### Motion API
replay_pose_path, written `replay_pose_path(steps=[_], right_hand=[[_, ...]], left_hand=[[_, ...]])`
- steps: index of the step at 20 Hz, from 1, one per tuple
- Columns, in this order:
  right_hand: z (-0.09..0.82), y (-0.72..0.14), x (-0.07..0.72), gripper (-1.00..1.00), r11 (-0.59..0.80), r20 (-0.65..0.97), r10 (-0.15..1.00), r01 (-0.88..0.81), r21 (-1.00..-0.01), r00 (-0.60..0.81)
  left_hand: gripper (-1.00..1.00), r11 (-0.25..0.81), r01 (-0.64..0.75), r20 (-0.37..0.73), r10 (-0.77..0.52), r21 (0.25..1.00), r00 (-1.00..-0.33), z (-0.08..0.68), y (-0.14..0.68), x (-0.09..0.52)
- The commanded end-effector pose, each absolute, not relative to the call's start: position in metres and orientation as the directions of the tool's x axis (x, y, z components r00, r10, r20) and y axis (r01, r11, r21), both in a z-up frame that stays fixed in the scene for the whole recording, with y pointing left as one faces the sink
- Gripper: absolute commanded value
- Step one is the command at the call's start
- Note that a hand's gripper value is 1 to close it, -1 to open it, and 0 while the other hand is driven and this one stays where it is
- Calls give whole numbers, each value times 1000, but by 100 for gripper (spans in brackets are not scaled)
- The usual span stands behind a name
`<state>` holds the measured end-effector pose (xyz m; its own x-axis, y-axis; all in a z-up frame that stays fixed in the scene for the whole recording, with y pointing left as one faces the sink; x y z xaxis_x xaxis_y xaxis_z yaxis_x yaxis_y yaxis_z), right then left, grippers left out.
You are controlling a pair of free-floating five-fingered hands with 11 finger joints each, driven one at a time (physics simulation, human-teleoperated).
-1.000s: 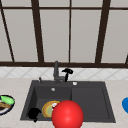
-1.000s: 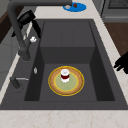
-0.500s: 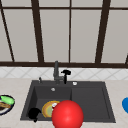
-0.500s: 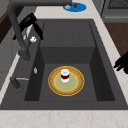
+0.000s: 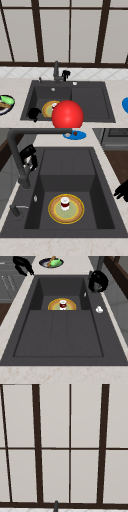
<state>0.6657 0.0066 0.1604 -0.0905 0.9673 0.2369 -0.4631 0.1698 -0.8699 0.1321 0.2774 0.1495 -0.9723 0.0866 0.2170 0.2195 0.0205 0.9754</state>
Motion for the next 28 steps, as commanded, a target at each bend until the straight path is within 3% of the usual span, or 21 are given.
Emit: replay_pose_path(steps=[1, 18, 28], right_hand=[[148, 7, 662, 100, 124, 198, 974, -467, -876, -112], [134, 12, 654, 100, 219, 244, 969, -342, -914, -32], [126, -22, 655, 100, 428, 462, 886, -316, -847, -36]], left_hand=[[0, 20, 220, 217, 87, 975, -972, 149, 277, 132], [0, 20, 220, 217, 87, 975, -972, 149, 277, 132], [0, 20, 220, 217, 87, 975, -972, 149, 277, 132]])
